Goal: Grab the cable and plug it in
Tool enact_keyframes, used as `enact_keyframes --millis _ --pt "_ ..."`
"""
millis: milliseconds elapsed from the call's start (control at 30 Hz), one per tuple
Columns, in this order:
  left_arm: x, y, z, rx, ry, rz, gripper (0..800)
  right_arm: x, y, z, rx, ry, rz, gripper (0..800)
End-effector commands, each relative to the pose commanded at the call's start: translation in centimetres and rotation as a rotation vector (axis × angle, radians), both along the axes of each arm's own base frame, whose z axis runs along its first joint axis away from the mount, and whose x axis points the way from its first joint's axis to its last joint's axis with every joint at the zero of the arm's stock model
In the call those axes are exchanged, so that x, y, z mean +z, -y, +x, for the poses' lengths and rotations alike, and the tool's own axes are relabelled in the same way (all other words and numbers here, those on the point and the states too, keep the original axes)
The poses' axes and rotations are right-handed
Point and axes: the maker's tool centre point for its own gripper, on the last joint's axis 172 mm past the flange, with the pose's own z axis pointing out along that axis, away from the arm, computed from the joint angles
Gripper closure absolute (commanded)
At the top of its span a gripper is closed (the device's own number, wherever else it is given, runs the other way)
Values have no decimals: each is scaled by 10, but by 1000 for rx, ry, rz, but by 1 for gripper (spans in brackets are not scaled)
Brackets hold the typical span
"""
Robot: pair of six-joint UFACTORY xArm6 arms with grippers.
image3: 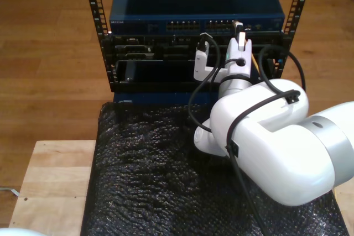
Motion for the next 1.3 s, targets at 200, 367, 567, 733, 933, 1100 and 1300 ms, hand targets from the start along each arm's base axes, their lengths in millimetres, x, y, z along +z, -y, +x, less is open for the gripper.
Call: enact_keyframes --millis 200,367,567,733,933,1100,1300 --pt "0 0 0 0 0 0 0 -7 -6 6 20 -28 -1 800" --pt "0 0 0 0 0 0 0 -8 -7 10 21 -24 3 800" --pt "0 0 0 0 0 0 0 -9 -7 9 21 -25 2 800" --pt "0 0 0 0 0 0 0 -6 -5 9 15 -21 10 778" --pt "0 0 0 0 0 0 0 -1 -16 4 36 -19 10 565" --pt "0 0 0 0 0 0 0 10 -24 -12 55 -31 6 518" --pt "0 0 0 0 0 0 0 21 -38 -34 87 -47 -1 484"
